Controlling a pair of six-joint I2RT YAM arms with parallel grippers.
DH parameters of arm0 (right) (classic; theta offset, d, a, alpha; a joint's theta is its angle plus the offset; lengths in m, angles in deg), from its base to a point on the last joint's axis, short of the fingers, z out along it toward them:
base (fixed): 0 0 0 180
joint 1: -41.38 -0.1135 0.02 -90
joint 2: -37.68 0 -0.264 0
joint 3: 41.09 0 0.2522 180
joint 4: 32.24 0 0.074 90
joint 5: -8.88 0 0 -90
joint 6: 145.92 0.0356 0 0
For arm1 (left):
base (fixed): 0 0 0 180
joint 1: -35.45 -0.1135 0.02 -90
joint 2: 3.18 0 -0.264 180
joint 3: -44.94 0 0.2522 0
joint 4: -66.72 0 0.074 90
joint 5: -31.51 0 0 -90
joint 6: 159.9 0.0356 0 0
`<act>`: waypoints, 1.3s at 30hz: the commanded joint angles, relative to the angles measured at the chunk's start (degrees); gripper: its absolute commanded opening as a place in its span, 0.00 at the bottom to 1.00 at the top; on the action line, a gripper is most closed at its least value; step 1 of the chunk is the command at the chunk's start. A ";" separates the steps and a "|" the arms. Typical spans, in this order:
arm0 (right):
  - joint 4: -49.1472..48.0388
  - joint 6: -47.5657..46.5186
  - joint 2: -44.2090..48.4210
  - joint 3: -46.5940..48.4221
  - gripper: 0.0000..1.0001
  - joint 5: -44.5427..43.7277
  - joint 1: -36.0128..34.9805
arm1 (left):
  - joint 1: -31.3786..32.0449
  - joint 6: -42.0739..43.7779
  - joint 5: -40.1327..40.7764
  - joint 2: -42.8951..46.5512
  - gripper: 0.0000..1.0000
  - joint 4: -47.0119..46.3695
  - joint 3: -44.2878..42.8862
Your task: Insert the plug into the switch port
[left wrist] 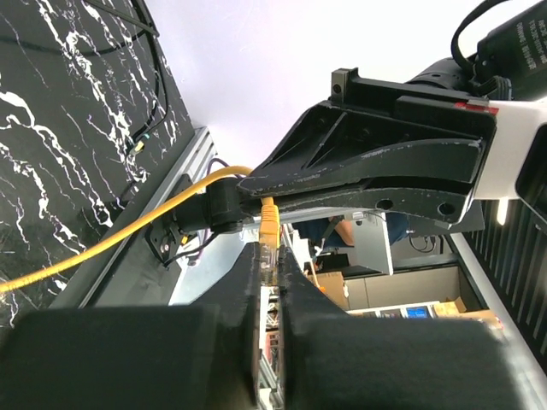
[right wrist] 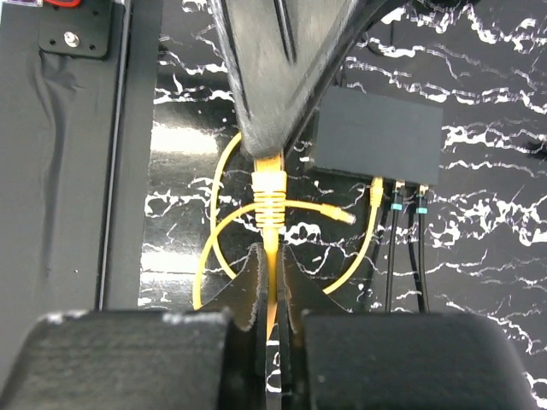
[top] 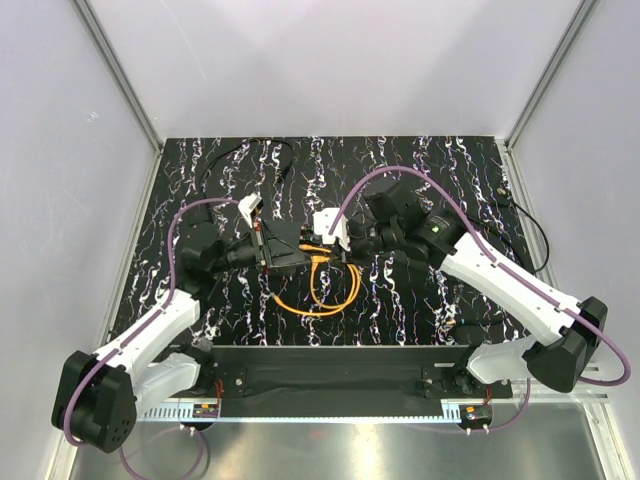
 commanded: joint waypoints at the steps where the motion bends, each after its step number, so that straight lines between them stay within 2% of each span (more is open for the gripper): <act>1: -1.75 -0.17 0.59 -0.94 0.00 -2.11 -0.65 | -0.14 0.02 -0.58 0.19 0.26 -1.61 -0.39; 3: -0.35 0.63 0.94 -2.60 0.00 -1.68 -0.57 | -1.62 1.61 -1.02 0.37 0.45 -0.48 -0.74; 5: 0.71 1.59 3.92 -5.93 0.00 1.74 0.40 | -3.03 3.27 -2.25 0.63 0.49 0.23 -1.61; 10: 1.77 5.90 8.94 -5.17 0.00 8.51 2.33 | -8.13 5.65 -4.01 0.98 0.54 1.98 -3.11; 15: 3.08 10.90 8.59 4.23 0.00 13.34 2.33 | -11.12 11.62 -3.75 -0.16 0.59 6.64 -7.41; 18: 3.96 14.51 8.06 8.64 0.00 20.63 2.25 | -12.61 14.52 -4.01 -1.91 0.61 9.01 -10.04; 21: 3.79 15.30 9.29 6.72 0.00 26.00 1.37 | -14.45 16.28 -4.80 -3.23 0.63 10.42 -12.15; 25: 1.43 16.19 10.35 -1.17 0.00 27.86 1.10 | -16.30 19.35 -4.89 -4.64 0.65 13.23 -14.18; 29: -1.30 11.20 8.42 -7.95 0.00 25.15 1.10 | -16.92 21.20 -5.33 -6.04 0.66 14.29 -14.62; 30: -2.27 11.00 7.63 -9.19 0.00 20.35 1.37 | -16.92 22.25 -5.16 -6.66 0.66 15.25 -14.89; 33: -4.64 8.10 3.59 -12.36 0.00 14.18 4.08 | -17.01 30.15 -3.67 -7.54 0.66 24.37 -16.90; 34: -7.00 8.45 1.75 -13.06 0.00 12.41 6.18 | -17.10 32.79 -2.96 -7.72 0.66 30.23 -17.52; 35: -7.63 7.84 0.95 -13.07 0.00 11.43 7.25 | -17.27 37.68 -2.00 -7.89 0.67 32.99 -18.48; 39: -11.32 5.47 -3.18 -13.07 0.00 1.61 7.96 | -19.64 43.70 5.37 -9.56 0.67 39.86 -17.62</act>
